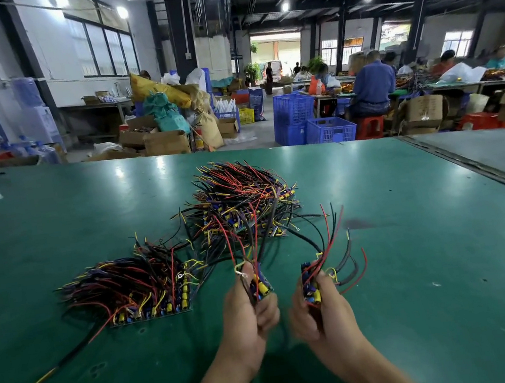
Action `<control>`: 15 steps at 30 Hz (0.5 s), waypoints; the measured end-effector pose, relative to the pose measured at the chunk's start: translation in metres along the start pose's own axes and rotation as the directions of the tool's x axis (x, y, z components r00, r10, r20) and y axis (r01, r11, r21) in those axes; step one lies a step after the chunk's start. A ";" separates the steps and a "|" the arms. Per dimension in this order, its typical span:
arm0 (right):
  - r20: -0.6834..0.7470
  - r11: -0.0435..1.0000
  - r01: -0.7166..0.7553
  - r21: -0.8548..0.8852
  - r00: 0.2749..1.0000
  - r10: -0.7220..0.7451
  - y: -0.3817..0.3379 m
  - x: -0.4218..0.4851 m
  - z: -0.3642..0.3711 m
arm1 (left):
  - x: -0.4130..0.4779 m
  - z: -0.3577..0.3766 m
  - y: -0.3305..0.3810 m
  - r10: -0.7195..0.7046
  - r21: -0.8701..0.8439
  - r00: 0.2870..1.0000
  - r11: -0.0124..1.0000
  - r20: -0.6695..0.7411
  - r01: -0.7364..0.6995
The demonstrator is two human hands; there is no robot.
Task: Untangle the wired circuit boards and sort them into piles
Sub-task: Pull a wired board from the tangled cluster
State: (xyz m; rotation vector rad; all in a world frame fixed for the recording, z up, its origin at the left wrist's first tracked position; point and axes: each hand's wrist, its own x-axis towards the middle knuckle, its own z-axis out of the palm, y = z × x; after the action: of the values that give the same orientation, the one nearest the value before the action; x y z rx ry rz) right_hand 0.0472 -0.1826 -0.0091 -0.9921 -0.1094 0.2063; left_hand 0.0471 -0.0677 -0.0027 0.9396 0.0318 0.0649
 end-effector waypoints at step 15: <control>-0.040 0.944 0.079 -0.321 0.994 -0.097 0.000 0.001 -0.019 | 0.032 -0.052 -0.005 0.473 0.986 0.867 0.028 -0.157 0.164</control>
State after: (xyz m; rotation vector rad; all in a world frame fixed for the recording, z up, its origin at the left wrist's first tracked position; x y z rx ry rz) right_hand 0.0518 -0.1976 -0.0196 -1.3128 -0.1393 0.0791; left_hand 0.0767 -0.0266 -0.0372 2.4444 0.4989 0.5803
